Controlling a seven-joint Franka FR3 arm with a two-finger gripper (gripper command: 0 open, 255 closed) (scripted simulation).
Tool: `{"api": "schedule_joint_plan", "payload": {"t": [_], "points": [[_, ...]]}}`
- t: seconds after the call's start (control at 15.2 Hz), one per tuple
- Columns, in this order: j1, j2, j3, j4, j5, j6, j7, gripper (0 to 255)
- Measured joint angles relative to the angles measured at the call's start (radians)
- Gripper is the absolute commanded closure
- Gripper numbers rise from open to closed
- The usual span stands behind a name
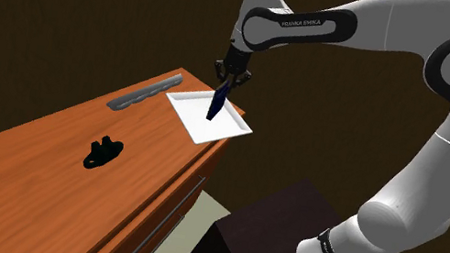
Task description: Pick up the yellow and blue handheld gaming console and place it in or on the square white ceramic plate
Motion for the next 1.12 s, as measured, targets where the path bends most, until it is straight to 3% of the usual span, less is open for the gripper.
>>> {"api": "schedule_joint_plan", "payload": {"t": [0.07, 0.13, 0.53, 0.86, 1.12], "points": [[0.000, 0.000, 0.000, 0.000, 0.000, 0.000, 0.000, 255], [0.000, 0.000, 0.000, 0.000, 0.000, 0.000, 0.000, 0], [0.000, 0.000, 0.000, 0.000, 0.000, 0.000, 0.000, 0], [-0.001, -0.039, 0.008, 0.067, 0.023, -0.100, -0.015, 0], [-0.001, -0.040, 0.009, 0.078, 0.024, -0.113, -0.016, 0]]}}
